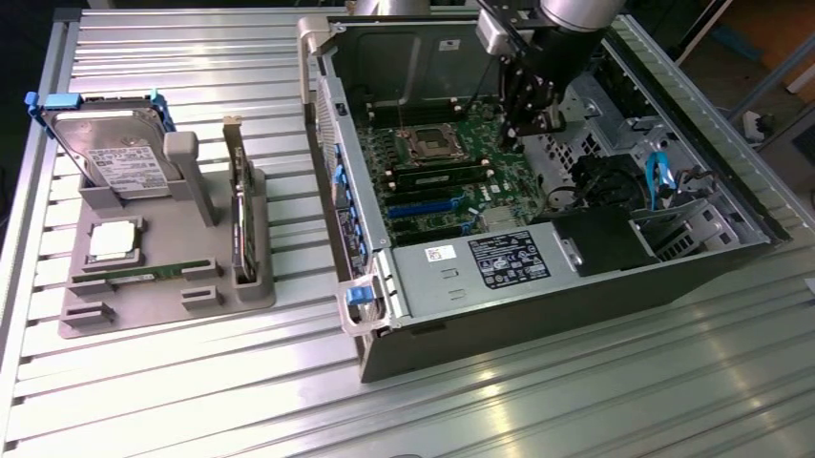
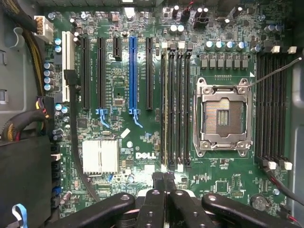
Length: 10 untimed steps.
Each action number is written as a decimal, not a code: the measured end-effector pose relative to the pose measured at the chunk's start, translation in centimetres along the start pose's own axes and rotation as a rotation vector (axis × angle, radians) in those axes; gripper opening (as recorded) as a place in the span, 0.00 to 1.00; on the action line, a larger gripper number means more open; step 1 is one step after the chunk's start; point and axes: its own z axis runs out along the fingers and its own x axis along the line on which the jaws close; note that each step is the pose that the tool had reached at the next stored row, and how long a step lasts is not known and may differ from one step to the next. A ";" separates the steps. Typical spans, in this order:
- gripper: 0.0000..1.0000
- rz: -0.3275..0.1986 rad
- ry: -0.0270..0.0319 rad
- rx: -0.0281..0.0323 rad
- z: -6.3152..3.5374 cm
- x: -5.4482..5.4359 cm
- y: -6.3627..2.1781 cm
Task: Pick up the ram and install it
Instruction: 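Press down the ram until it locks into place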
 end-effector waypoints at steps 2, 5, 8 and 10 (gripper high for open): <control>0.11 0.000 0.0001 0.0000 0.26 0.0 0.00; 0.11 0.001 0.0001 0.0002 0.70 0.0 -0.01; 0.11 0.003 0.0000 0.0008 1.23 0.0 -0.01; 0.11 0.004 0.0000 0.0013 1.65 0.0 -0.01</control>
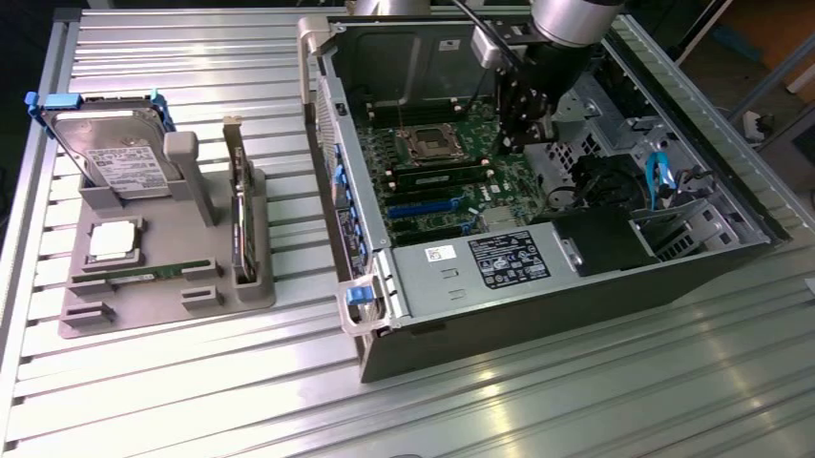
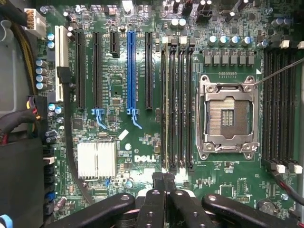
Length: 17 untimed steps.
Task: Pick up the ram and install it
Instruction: 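Press down the ram until it locks into place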
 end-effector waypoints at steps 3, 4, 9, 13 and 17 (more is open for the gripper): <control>0.11 0.001 0.0000 0.0004 0.39 0.0 0.00; 0.11 0.002 0.0000 0.0006 0.56 0.0 0.00; 0.11 0.005 0.0000 0.0015 1.21 0.0 -0.01; 0.11 0.008 0.0001 0.0019 1.71 0.0 -0.01; 0.11 0.008 -0.0002 0.0020 1.75 0.0 0.00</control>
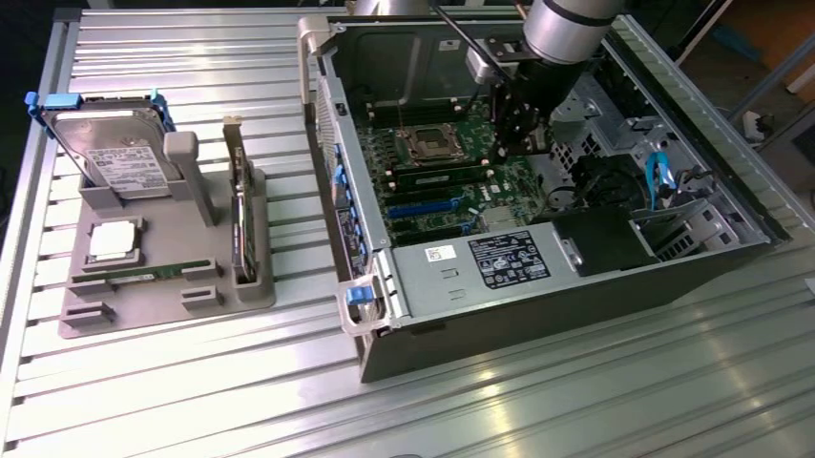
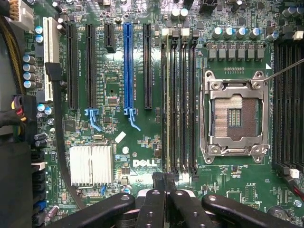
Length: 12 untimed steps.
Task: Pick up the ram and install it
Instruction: 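Press down the ram until it locks into place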
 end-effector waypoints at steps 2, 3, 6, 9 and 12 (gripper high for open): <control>0.11 0.000 0.0002 0.0030 0.15 0.0 0.30; 0.11 0.000 0.0000 0.0039 0.21 -0.1 0.39; 0.11 0.000 0.0000 0.0051 0.32 -0.2 0.53; 0.11 0.000 0.0001 0.0061 0.54 -0.4 0.62; 0.11 0.000 0.0001 0.0072 0.85 -0.5 0.71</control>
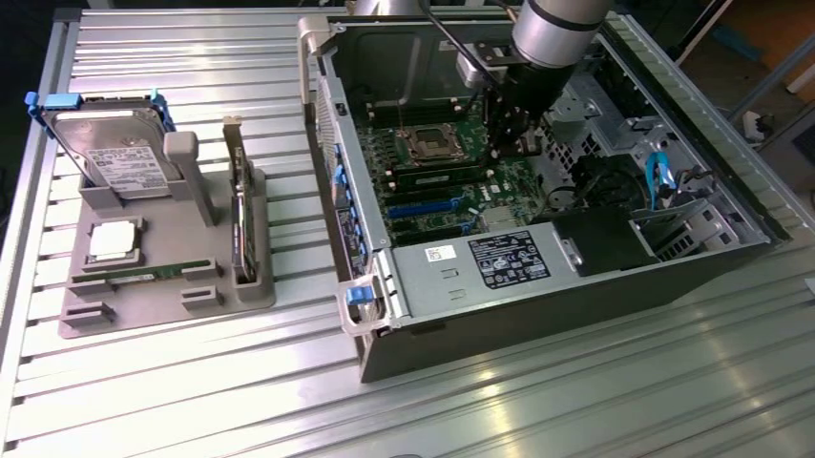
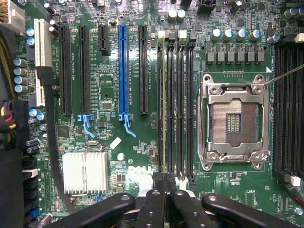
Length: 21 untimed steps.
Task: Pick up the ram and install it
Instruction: 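Press down the ram until it locks into place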
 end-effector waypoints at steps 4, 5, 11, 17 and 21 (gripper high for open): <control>0.11 0.000 0.0001 0.0006 0.22 -0.1 0.04; 0.11 0.000 0.0001 0.0005 0.22 -0.1 0.04; 0.11 0.000 0.0000 0.0006 0.36 -0.1 0.05; 0.11 0.000 0.0001 0.0007 0.50 -0.1 0.05; 0.11 0.000 -0.0001 0.0007 0.53 -0.1 0.05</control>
